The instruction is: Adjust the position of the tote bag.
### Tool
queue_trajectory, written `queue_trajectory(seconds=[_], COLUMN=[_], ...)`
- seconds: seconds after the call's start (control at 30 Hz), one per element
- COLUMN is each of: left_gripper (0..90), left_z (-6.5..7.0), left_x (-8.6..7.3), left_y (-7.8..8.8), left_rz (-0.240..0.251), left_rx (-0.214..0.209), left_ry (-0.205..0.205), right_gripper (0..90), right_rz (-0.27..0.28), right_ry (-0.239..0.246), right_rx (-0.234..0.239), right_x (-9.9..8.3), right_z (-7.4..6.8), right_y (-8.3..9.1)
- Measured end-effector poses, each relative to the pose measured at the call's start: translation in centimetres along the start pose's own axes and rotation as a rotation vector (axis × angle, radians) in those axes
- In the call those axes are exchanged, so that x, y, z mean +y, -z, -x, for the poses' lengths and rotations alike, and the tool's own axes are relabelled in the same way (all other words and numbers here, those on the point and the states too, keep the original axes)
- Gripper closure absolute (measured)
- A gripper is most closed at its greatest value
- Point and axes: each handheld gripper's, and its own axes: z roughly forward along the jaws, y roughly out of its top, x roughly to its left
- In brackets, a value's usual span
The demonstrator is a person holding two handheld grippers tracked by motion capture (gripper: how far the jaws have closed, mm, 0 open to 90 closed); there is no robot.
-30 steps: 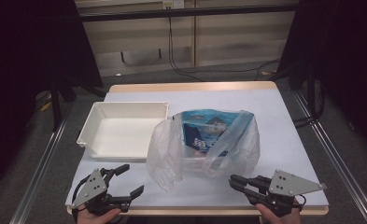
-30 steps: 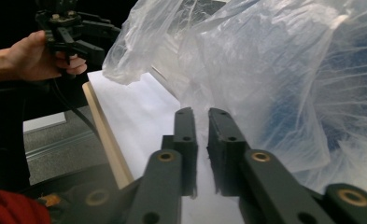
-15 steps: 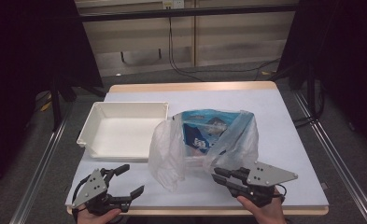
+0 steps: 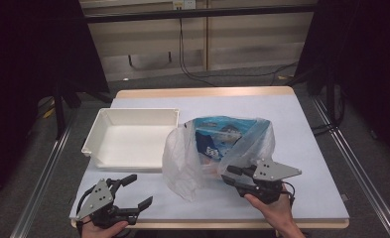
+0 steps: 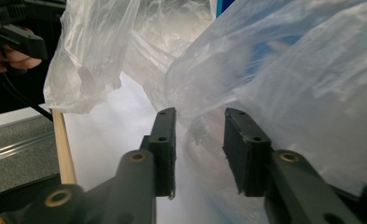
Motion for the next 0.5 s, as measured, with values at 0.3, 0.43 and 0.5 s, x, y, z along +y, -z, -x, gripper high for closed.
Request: queue_trajectory(seconds=[0.3, 0.43, 0.5], left_gripper=[21.1, 21.9, 23.7], left_z=[0.3, 0.4, 0.4], left_x=[0.1, 0.2, 0.2], left_y=[-0.1, 0.1, 0.1], left_rz=[-0.011, -0.02, -0.021], left_rx=[-0.028, -0.037, -0.057], left_ry=[-0.003, 0.007, 0.01], right_gripper=[74.2, 86.5, 87.3], right_rz=[-0.015, 0.003, 0.009], right_ry=[0.008, -0.019, -0.023], right_rx=[0.053, 0.096, 0.109], right_x=[0.3, 0.3, 0.3], right_z=[0.1, 0.6, 0.7], right_y=[-1.8, -1.4, -1.1])
